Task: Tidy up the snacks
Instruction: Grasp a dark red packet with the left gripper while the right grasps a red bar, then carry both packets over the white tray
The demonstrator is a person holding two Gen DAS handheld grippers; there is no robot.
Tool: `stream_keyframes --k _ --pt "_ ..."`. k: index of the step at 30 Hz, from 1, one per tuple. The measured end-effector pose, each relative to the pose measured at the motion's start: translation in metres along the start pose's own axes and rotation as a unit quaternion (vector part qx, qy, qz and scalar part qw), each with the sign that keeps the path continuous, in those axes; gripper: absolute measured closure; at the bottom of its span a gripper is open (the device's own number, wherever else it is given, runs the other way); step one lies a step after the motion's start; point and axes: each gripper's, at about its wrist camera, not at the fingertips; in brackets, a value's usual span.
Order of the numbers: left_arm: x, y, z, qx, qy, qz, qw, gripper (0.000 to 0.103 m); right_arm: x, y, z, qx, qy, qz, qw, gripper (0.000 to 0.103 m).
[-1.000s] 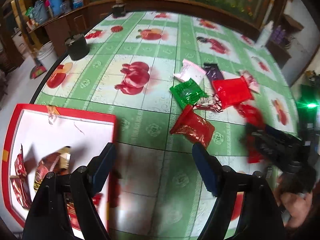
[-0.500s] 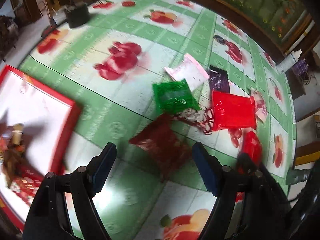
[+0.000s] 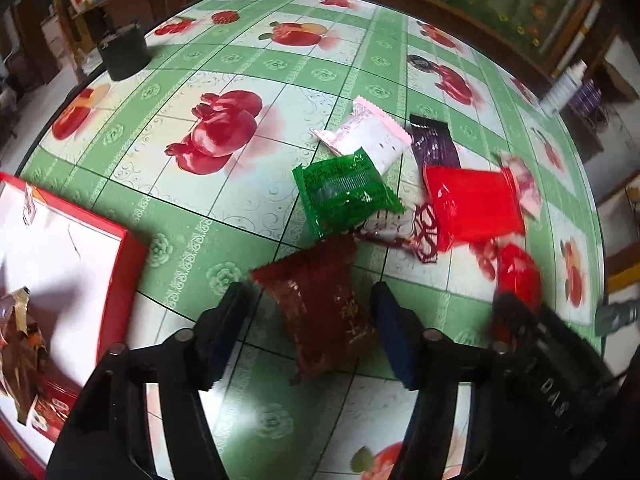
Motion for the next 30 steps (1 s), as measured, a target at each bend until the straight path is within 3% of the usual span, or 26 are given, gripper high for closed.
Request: stream_keyframes --k 1,3,10,16,21,25,30 --pt "0.001 -0.001 -0.001 -0.004 -0.007 0.013 0.9999 0.06 0.0 0.0 0.0 0.001 0.0 -0.001 1.0 0.05" --pt "0.004 0.0 -0.004 -0.002 -0.012 0.034 0.9993 0.069 0.0 0.0 0.0 0.002 -0.001 -0.004 1.0 0.05" --pt "0.022 0.01 -0.012 0.018 -0.025 0.079 0.9964 0.071 0.003 0.005 0.0 0.006 -0.002 -0.024 1.0 0.051" --pt "0.043 0.019 -0.037 0.021 -0.062 0.112 0.9915 0.071 0.003 0.005 -0.002 -0.039 0.003 -0.021 0.999 0.052" --pt "0.06 0.037 -0.063 0.038 -0.089 0.114 0.9888 0.071 0.003 0.002 -0.003 -0.149 0.027 0.003 0.989 0.052" --pt "0.077 0.058 -0.079 0.038 -0.11 0.11 0.9872 0.071 0.005 0.007 -0.003 -0.207 0.038 0.009 0.977 0.052" --pt "0.091 0.095 -0.094 0.0 -0.145 0.086 0.9857 0.071 0.008 0.02 -0.009 -0.265 0.032 -0.001 0.964 0.053"
Point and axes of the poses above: each gripper's, at about its wrist camera, not at the fingertips, and z roughly the way its jaws point, y to its left, x to its underside, and after that the axes turned 10 degrees about -x, right-handed
